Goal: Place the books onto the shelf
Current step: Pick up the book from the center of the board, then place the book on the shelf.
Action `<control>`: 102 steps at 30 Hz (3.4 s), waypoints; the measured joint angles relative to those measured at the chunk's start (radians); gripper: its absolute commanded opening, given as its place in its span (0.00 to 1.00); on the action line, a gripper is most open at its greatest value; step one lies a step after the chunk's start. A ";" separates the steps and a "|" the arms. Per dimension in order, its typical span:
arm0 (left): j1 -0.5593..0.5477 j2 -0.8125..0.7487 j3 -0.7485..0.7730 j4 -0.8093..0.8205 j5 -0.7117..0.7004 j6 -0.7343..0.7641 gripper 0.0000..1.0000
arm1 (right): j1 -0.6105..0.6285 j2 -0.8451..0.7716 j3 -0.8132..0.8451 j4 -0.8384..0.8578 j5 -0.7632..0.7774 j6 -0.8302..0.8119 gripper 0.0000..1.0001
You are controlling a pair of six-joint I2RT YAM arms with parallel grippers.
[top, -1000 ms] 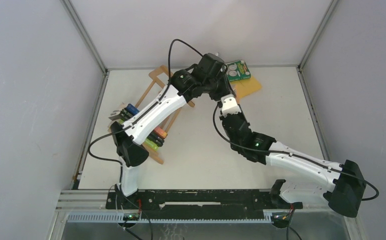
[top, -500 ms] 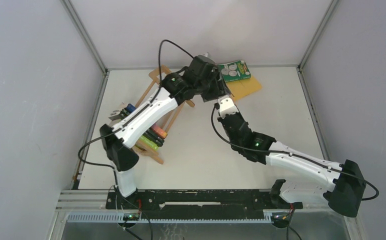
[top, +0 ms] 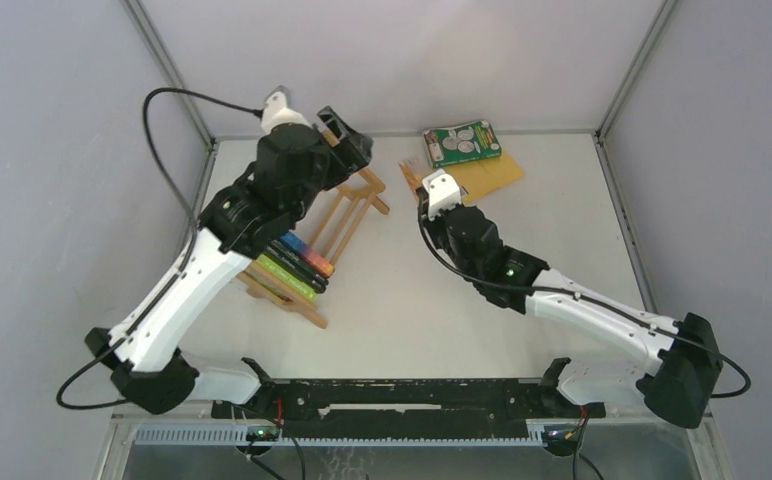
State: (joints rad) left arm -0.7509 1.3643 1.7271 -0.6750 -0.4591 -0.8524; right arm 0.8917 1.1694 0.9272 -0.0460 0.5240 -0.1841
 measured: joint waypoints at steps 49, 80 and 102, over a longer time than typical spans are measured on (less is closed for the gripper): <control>-0.012 -0.563 -0.553 0.312 -0.451 0.138 0.83 | 0.092 0.968 0.822 0.013 -0.590 0.089 0.00; -0.013 -0.575 -0.607 0.337 -0.451 0.137 0.84 | 0.102 1.002 0.831 -0.018 -0.609 0.104 0.48; -0.013 -0.594 -0.607 0.337 -0.455 0.142 0.84 | 0.139 0.849 0.737 -0.026 -0.557 0.101 0.49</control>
State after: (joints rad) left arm -0.7635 0.7700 1.1206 -0.3378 -0.9146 -0.7101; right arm 1.0309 2.0186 1.6646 -0.0719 -0.0326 -0.0834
